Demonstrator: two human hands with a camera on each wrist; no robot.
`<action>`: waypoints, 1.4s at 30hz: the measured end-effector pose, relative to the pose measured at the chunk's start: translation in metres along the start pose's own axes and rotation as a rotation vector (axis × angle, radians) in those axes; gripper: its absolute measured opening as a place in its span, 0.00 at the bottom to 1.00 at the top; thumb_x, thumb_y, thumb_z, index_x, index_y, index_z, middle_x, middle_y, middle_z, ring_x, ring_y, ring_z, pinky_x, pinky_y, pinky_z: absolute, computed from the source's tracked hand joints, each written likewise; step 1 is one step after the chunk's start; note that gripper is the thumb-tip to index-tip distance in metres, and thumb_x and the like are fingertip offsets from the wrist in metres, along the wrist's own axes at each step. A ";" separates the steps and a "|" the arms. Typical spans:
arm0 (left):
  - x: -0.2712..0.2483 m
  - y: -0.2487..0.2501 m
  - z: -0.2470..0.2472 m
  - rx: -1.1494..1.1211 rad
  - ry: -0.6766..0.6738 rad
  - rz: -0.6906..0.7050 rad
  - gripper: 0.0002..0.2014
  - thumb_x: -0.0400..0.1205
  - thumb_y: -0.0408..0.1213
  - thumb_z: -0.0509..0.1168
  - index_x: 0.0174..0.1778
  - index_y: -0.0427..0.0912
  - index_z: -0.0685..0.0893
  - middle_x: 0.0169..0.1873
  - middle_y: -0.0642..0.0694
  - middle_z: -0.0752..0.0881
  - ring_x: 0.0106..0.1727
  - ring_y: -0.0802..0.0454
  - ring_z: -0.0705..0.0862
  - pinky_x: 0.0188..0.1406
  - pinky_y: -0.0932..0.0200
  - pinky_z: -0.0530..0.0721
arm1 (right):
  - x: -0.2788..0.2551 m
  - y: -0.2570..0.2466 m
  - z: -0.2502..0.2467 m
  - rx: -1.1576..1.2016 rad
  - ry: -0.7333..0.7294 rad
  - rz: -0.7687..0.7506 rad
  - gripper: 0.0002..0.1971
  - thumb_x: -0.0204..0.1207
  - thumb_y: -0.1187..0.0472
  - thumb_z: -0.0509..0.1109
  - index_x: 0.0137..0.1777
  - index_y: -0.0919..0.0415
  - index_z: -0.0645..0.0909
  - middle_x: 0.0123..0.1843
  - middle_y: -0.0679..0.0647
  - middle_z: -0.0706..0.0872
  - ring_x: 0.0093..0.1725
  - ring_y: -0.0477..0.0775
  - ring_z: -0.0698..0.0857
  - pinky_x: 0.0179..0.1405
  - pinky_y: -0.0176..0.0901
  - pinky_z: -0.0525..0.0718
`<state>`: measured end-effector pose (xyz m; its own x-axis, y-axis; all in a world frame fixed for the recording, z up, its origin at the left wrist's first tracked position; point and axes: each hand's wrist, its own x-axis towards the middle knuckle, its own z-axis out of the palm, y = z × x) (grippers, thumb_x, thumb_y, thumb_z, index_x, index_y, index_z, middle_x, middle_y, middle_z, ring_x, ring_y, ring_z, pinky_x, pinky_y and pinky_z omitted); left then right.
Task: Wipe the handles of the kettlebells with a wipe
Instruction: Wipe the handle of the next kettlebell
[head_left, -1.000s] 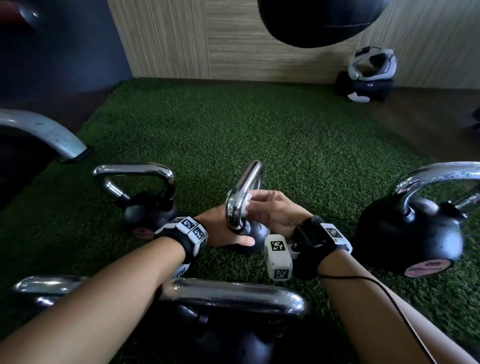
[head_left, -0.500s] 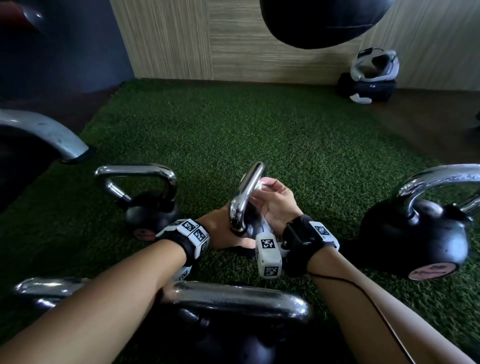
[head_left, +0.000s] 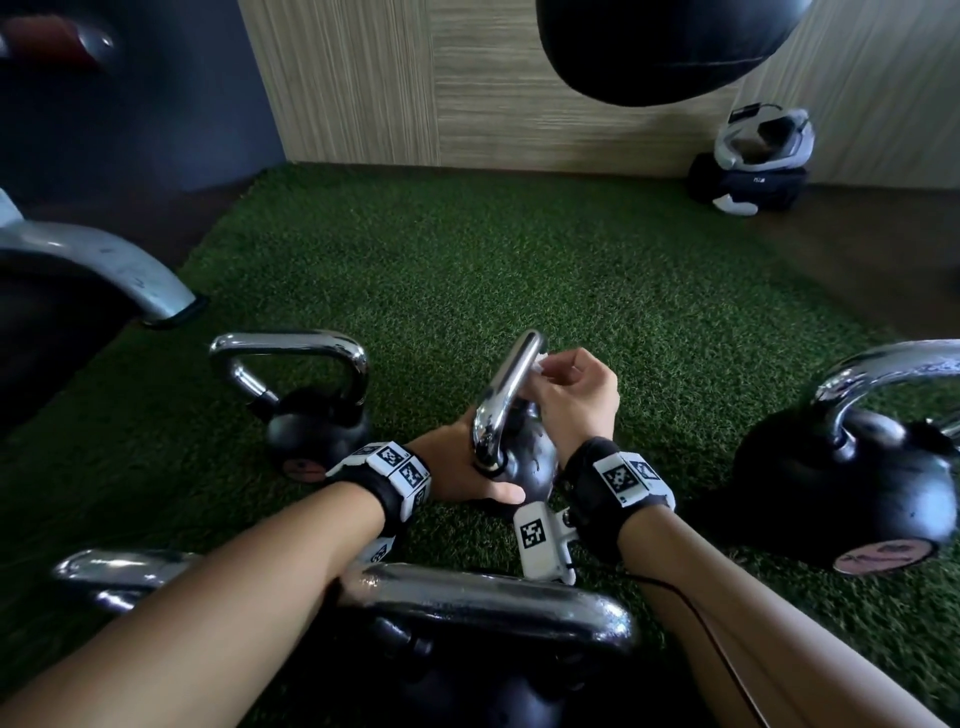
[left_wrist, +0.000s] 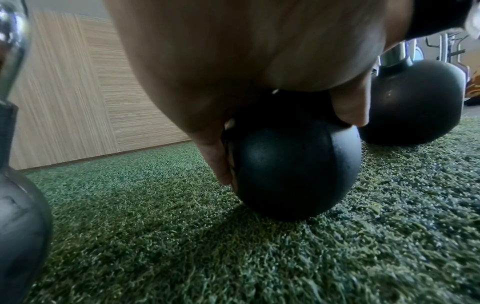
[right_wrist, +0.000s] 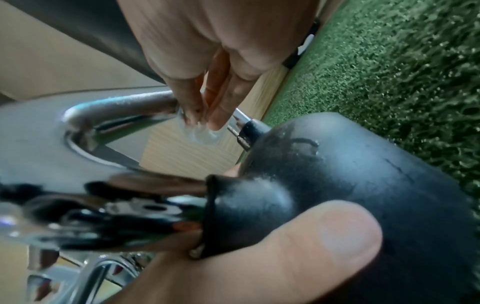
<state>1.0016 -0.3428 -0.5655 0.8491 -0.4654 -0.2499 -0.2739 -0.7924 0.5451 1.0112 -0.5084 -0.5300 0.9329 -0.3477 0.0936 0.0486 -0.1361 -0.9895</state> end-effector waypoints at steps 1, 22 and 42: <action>0.000 0.001 -0.001 -0.013 -0.014 -0.001 0.12 0.71 0.62 0.78 0.30 0.73 0.80 0.45 0.47 0.78 0.41 0.56 0.81 0.60 0.61 0.81 | 0.002 -0.001 0.001 -0.038 0.009 -0.014 0.10 0.71 0.65 0.85 0.41 0.53 0.87 0.40 0.47 0.93 0.39 0.46 0.93 0.39 0.40 0.92; -0.013 0.026 -0.034 0.315 -0.144 -0.018 0.16 0.81 0.37 0.76 0.65 0.44 0.87 0.61 0.46 0.89 0.60 0.49 0.86 0.61 0.61 0.78 | 0.014 -0.016 0.001 -0.368 -0.129 0.174 0.02 0.71 0.64 0.76 0.41 0.57 0.87 0.42 0.53 0.90 0.40 0.51 0.89 0.32 0.42 0.89; -0.052 0.106 -0.106 0.440 0.164 -0.122 0.17 0.71 0.51 0.82 0.49 0.47 0.89 0.43 0.48 0.89 0.44 0.50 0.88 0.38 0.56 0.86 | 0.041 -0.061 -0.027 -0.800 -0.460 -0.496 0.14 0.77 0.67 0.78 0.58 0.50 0.92 0.56 0.49 0.93 0.52 0.48 0.90 0.53 0.34 0.84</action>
<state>0.9763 -0.3613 -0.4097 0.9373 -0.3181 -0.1420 -0.3026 -0.9454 0.1210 1.0365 -0.5396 -0.4630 0.9266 0.2790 0.2521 0.3696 -0.7991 -0.4742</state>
